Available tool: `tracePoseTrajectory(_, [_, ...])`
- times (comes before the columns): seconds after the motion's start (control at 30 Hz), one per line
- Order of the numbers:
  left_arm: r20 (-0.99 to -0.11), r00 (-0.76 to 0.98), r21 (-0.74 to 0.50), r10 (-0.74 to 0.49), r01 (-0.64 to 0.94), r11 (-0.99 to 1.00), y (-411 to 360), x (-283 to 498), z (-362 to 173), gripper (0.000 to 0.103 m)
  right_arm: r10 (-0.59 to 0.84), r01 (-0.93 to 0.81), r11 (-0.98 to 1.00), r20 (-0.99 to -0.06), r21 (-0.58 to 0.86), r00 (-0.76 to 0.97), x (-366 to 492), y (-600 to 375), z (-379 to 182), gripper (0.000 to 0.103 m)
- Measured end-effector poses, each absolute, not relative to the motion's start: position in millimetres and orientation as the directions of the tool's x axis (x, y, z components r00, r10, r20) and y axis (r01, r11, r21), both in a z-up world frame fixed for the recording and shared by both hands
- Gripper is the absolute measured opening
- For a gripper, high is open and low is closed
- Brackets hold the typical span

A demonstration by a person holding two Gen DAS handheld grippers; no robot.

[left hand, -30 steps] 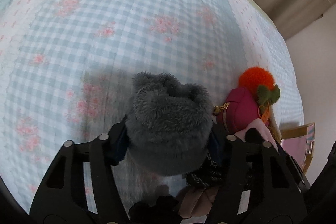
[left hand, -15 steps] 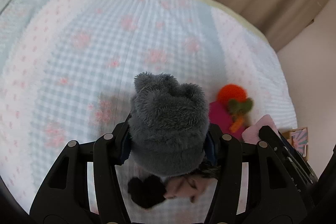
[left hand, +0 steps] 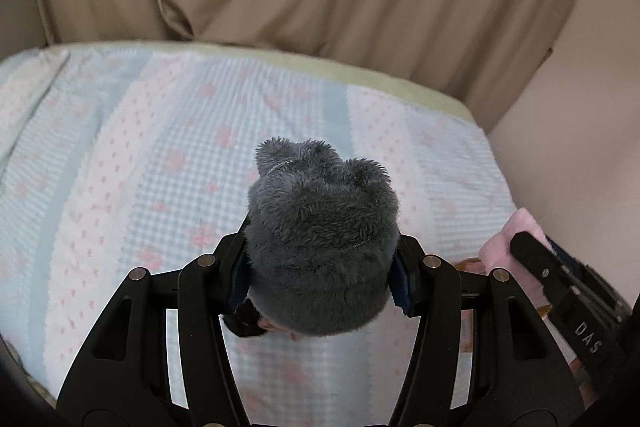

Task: Organize soft objects
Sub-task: 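Carry the grey hat and pink ring into the box and open both tools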

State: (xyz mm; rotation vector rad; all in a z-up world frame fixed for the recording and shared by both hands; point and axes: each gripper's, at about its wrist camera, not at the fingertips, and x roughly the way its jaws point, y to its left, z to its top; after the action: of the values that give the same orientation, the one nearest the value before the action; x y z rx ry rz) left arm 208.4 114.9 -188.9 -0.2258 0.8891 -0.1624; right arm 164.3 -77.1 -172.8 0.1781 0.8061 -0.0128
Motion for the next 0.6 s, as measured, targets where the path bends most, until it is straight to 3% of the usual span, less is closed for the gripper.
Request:
tracePoseTrajectory(0.27, [-0.718, 0.654, -0.258, -0.241, 0.071, 0.964, 36, 151, -126, 0.052, 0.071, 0.040, 0.988, -0.683, 0.146, 0.727, 121, -145, -112, 0.033])
tracePoseTrajectory(0.6, [-0.733, 0.597, -0.279, -0.324, 0.170, 0.945, -107, 128, -137, 0.052, -0.017, 0.107, 0.991, -0.728, 0.078, 0.686, 86, -277, -119, 0.033])
